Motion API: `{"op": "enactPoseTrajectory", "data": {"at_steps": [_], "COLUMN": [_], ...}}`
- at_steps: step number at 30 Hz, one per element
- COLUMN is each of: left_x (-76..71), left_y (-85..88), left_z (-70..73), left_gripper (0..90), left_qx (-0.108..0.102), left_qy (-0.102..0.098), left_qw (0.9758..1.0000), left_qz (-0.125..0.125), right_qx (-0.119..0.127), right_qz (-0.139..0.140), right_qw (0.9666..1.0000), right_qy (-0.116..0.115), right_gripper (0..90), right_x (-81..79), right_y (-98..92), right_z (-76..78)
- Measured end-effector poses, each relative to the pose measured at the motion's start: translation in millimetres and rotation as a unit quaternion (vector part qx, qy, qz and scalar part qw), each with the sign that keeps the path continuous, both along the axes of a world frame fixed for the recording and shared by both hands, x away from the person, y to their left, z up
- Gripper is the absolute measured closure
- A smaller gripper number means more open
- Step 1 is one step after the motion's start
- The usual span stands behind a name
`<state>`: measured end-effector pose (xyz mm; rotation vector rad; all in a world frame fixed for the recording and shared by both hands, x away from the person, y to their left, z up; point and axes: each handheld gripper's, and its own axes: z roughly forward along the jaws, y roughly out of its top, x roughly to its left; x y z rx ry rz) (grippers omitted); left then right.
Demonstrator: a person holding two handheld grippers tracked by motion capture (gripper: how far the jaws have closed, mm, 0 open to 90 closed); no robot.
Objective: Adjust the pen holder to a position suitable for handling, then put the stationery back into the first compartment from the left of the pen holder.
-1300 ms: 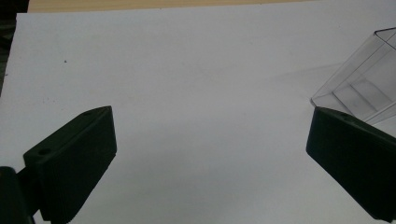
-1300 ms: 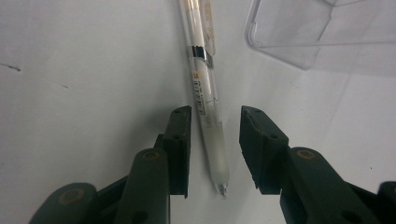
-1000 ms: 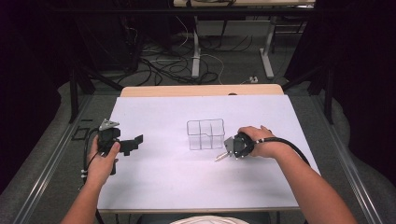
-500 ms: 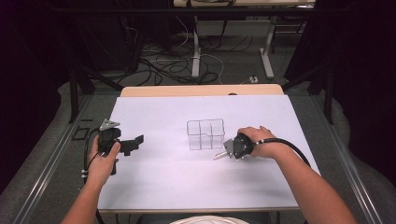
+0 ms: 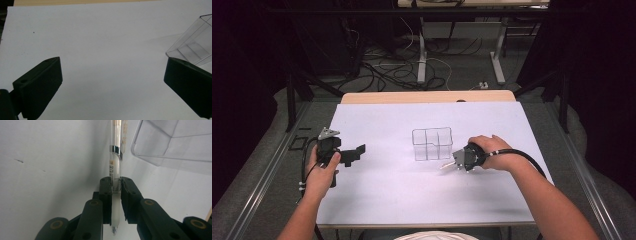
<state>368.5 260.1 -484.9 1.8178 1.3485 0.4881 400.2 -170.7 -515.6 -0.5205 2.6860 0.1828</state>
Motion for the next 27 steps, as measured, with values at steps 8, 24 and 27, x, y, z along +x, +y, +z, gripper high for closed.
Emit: {"op": "enactPoseTrajectory", "data": {"at_steps": [8, 24, 27], "left_x": [0.0, -1.0, -2.2], "left_y": [-4.2, -16.1, -20.6], "left_z": [0.2, 2.0, 2.6], "left_gripper": [1.6, 0.1, 0.3], "left_qx": [0.0, 0.005, 0.01], "left_qy": [0.005, 0.009, 0.001], "left_qw": [0.9999, 0.9993, 0.9992], "left_qz": [-0.009, -0.036, -0.04], "right_qx": [0.025, 0.027, 0.021], "right_qz": [0.016, 0.028, 0.036], "right_qw": [0.999, 0.9957, 0.9938], "right_qy": [-0.032, -0.084, -0.103], "right_gripper": [79.7, 79.7, 79.7], "right_x": [-12.9, -29.1, -33.5], "right_y": [1.3, 5.5, 8.0], "right_z": [11.5, 28.1, 33.5]}}
